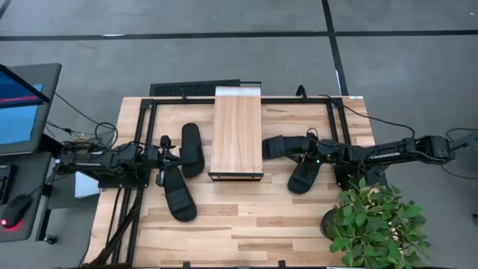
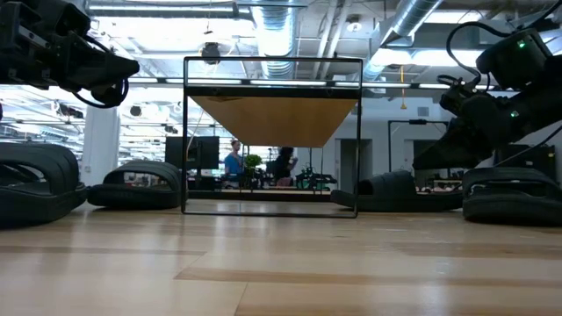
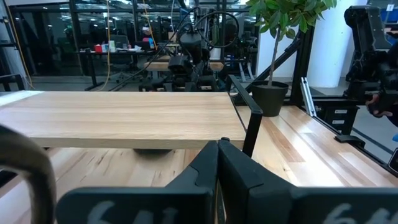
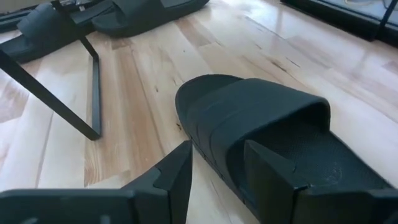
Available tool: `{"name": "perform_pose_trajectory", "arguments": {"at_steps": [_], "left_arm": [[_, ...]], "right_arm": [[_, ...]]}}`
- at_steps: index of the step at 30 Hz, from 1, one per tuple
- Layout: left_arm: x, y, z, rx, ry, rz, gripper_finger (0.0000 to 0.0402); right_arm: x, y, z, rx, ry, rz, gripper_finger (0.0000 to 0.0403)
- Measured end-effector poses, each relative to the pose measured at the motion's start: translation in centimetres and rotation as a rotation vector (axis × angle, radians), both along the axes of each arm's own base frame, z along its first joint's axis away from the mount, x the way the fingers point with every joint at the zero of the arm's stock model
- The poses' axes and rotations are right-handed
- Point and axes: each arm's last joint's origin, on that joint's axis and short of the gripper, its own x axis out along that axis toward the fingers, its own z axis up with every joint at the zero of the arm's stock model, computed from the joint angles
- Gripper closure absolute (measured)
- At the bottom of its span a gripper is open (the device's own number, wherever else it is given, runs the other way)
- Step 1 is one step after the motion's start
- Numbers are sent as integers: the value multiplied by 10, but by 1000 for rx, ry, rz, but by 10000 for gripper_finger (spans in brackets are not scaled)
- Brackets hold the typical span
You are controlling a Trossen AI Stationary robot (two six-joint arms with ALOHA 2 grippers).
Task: Pick and place slides into the shelf
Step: Put the black slide on the shelf
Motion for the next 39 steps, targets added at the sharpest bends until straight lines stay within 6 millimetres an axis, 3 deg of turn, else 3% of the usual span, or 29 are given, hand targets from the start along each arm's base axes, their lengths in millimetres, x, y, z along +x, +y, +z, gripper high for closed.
{"name": "perform_pose_trajectory", "arguments": {"at_steps": [20,39], "left_arm": [[0,0,0,4,0,0,401],[0,0,0,0,0,0,401]], "right_arm": [[1,0,-7,-95,89,56,264],[42,-13,-19,-65,247,35,273]]}}
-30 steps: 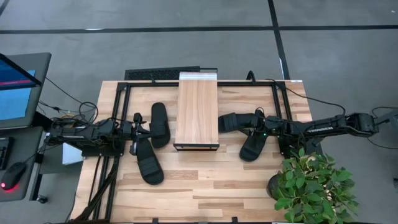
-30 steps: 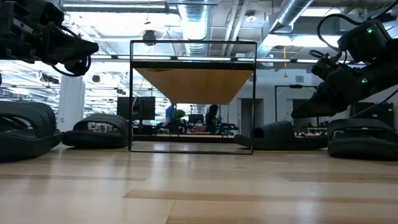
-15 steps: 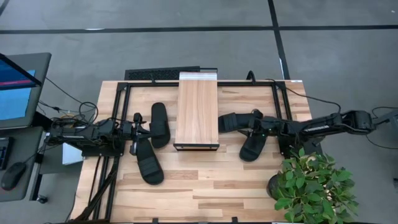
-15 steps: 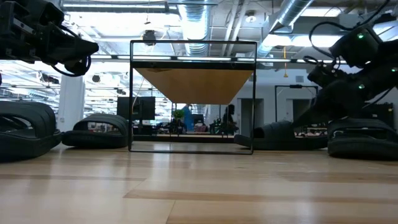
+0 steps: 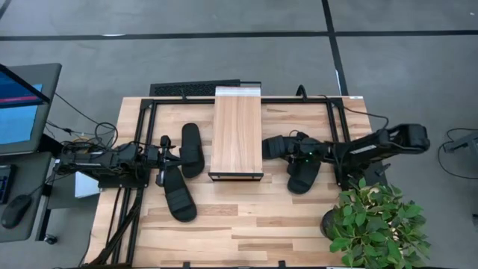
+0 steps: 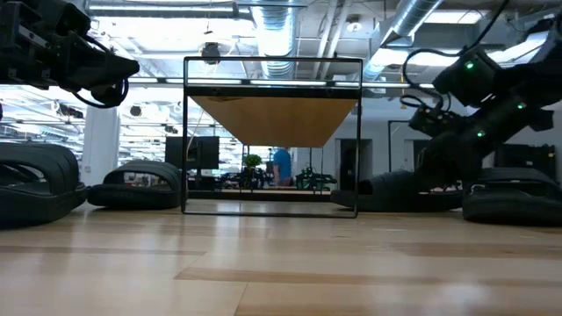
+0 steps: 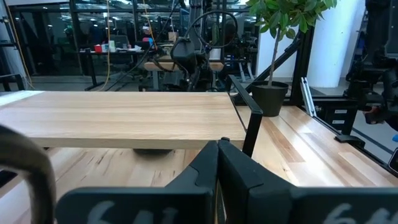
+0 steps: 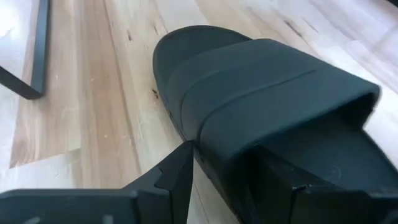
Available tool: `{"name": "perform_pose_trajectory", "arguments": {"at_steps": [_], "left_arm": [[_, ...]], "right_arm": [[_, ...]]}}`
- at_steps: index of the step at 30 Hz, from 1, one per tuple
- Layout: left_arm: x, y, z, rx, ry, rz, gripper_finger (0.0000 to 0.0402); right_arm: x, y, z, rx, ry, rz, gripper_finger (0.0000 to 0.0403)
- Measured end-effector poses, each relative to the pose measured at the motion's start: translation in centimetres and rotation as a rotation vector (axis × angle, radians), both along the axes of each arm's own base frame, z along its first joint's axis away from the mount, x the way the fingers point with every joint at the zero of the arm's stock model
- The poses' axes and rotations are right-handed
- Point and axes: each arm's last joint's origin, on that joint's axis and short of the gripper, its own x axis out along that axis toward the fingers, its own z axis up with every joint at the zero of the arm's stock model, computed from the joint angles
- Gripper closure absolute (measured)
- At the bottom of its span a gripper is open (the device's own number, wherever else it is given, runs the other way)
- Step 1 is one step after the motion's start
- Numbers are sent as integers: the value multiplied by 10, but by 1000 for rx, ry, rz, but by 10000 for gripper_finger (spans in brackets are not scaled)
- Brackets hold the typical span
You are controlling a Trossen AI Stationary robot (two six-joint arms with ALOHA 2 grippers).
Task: Pick and place slides into the shelf
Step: Put the black slide on the shelf
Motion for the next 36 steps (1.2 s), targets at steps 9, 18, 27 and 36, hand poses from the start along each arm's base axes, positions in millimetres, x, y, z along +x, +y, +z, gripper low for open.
{"name": "perform_pose_trajectory", "arguments": {"at_steps": [9,18,27,36], "left_arm": [[0,0,0,1,0,0,401],[0,0,0,2,0,0,401],[0,0,0,4,0,0,401],[0,0,0,7,0,0,401]], "right_arm": [[14,-3,-8,-32,37,27,321],[15,-2,-9,-44,50,57,393],[14,-2,-9,-56,61,64,398],[14,-3,-10,-90,71,22,400]]}}
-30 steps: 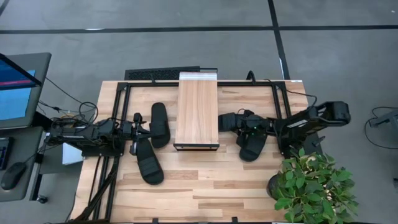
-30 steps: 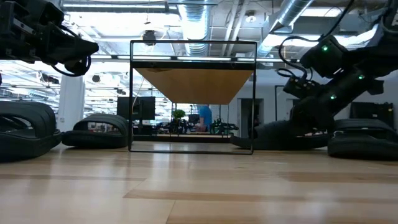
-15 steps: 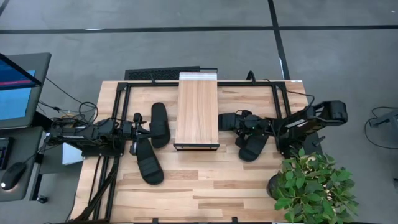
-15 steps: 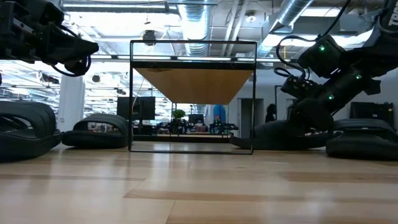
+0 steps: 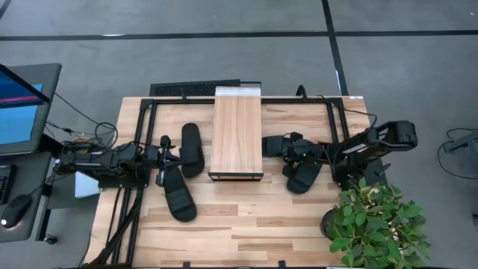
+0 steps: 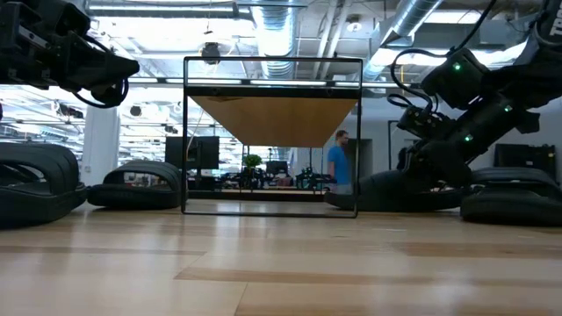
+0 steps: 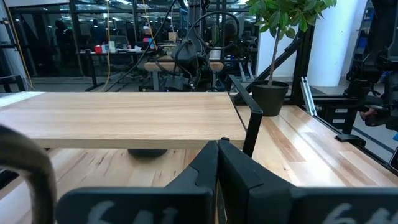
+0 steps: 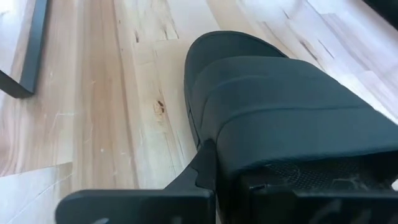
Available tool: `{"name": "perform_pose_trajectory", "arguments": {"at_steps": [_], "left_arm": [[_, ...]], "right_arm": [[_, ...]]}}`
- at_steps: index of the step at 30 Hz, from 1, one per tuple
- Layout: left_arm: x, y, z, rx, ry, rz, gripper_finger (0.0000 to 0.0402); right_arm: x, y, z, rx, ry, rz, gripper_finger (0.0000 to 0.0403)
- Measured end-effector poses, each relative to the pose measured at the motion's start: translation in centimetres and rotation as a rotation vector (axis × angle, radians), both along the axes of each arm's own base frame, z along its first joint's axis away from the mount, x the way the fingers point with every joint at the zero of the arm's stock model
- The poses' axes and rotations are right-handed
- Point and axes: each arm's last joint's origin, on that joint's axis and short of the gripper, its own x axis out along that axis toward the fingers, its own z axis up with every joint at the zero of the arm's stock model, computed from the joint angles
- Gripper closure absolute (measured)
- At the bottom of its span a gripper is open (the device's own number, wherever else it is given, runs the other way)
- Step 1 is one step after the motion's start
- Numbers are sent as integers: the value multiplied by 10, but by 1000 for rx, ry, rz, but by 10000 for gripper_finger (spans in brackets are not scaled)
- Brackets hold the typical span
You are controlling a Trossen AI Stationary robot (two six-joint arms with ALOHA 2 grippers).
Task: Pick and place slides into the shelf
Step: Put the black slide on the shelf
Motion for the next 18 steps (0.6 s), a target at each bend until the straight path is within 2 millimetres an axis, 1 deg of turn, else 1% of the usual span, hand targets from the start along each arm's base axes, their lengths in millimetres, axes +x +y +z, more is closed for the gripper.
{"name": "perform_pose_trajectory", "arguments": {"at_steps": [4,11,18], "left_arm": [[0,0,0,-10,0,-1,401],[0,0,0,-5,0,0,401],[0,0,0,-3,0,0,401]], "right_arm": [[0,0,0,-13,-4,-13,400],[-1,-5,1,-106,-5,-143,400],[1,-6,3,-123,7,-134,400]]}}
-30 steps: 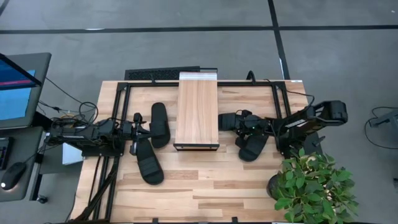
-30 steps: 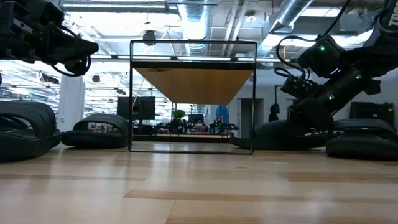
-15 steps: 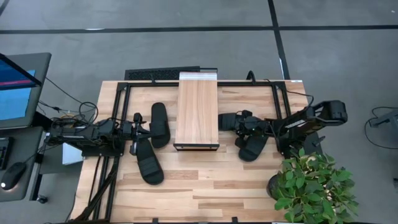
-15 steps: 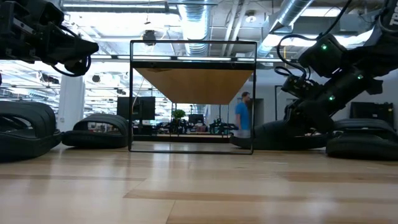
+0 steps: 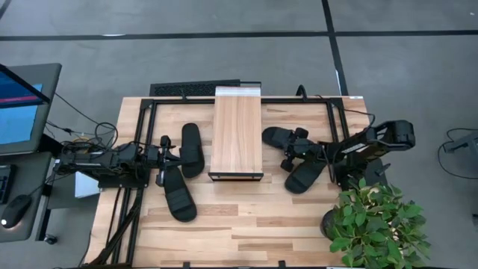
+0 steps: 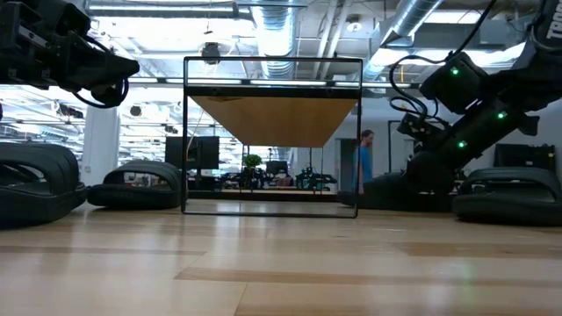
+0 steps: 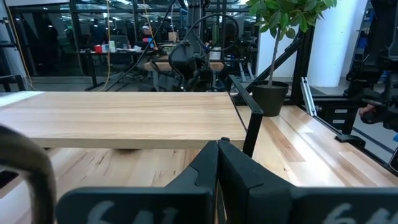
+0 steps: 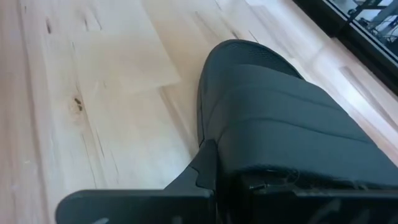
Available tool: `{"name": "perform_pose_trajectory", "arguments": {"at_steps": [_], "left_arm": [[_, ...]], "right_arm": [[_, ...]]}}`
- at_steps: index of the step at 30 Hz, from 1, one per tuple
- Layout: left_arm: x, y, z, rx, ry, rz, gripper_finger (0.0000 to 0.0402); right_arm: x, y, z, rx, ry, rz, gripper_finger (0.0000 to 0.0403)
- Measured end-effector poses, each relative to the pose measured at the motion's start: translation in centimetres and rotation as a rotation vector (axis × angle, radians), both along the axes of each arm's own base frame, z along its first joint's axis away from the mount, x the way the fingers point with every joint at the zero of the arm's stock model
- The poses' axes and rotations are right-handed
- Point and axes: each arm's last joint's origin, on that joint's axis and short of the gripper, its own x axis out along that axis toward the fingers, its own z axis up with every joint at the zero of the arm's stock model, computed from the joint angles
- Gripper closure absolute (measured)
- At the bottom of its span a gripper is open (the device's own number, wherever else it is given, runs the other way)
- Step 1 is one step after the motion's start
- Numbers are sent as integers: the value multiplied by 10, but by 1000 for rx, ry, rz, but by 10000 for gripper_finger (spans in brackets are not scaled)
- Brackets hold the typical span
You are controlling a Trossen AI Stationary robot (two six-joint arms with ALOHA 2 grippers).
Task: Pick and place slides into the shelf
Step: Put the black slide on the shelf
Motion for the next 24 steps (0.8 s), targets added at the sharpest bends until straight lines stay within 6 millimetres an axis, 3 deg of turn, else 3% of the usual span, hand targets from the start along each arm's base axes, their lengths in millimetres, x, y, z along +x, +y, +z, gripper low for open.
{"name": "perform_pose_trajectory", "arguments": {"at_steps": [6,11,24], "left_arm": [[0,0,0,0,0,0,401],[0,0,0,-4,0,0,401],[0,0,0,3,-1,0,401]], "right_arm": [[10,-2,14,-18,67,40,400],[17,-9,39,-63,18,39,400],[-4,-31,80,-189,21,-215,400]]}}
